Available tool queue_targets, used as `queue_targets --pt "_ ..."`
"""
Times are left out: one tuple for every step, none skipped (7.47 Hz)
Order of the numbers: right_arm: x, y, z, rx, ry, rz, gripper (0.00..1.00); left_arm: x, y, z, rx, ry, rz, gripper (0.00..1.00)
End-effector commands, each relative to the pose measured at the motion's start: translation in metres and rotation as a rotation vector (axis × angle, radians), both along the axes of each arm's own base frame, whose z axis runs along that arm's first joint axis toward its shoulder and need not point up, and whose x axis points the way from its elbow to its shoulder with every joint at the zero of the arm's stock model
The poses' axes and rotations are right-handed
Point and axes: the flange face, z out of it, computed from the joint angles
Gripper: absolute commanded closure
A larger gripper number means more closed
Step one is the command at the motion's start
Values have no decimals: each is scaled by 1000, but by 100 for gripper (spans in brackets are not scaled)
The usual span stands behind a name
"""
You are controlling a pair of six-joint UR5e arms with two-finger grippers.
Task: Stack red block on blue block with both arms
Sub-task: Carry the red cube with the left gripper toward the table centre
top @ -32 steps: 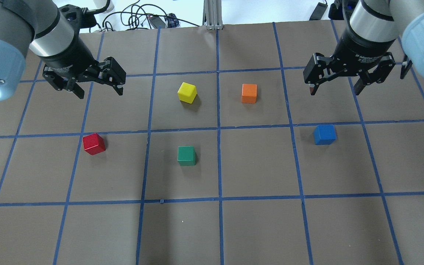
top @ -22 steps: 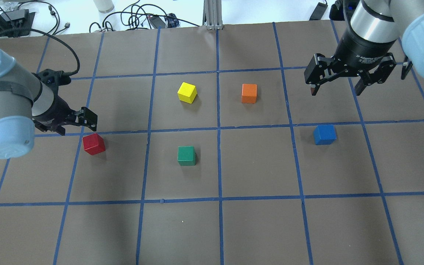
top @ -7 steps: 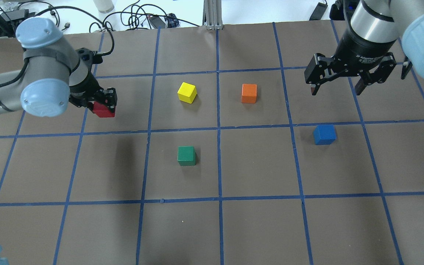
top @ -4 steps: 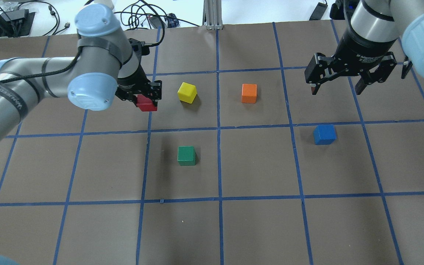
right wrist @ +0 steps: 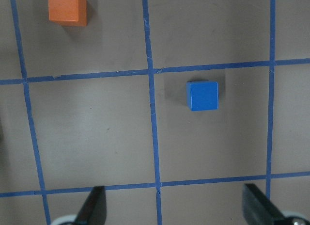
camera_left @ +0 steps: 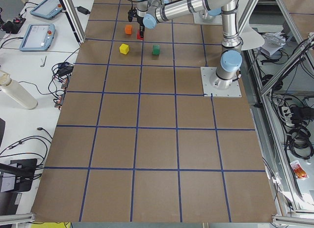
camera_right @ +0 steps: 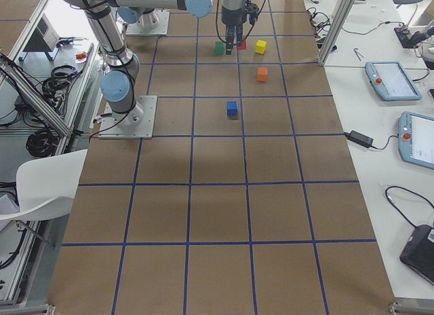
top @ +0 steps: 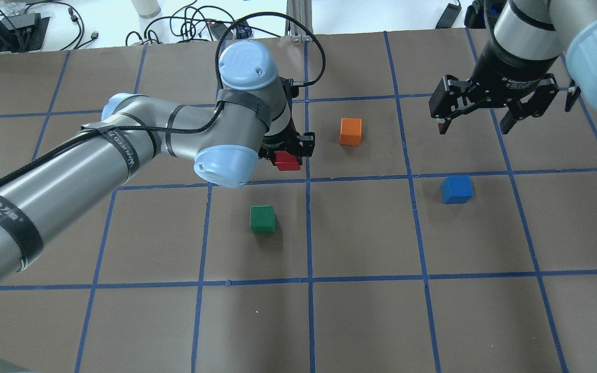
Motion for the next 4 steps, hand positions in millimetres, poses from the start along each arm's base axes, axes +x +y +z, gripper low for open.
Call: queue_targets --pt "0 0 0 1 0 1 0 -38 8 -24 24 -3 -28 100" --pt "0 0 1 -1 0 1 0 -52 10 -34 34 -9 -37 98" --pt "-1 0 2 -4 1 -1 0 -66 16 -42 43 -12 -54 96" --pt "-1 0 2 -2 3 -1 0 -77 23 -50 49 -30 -65 69"
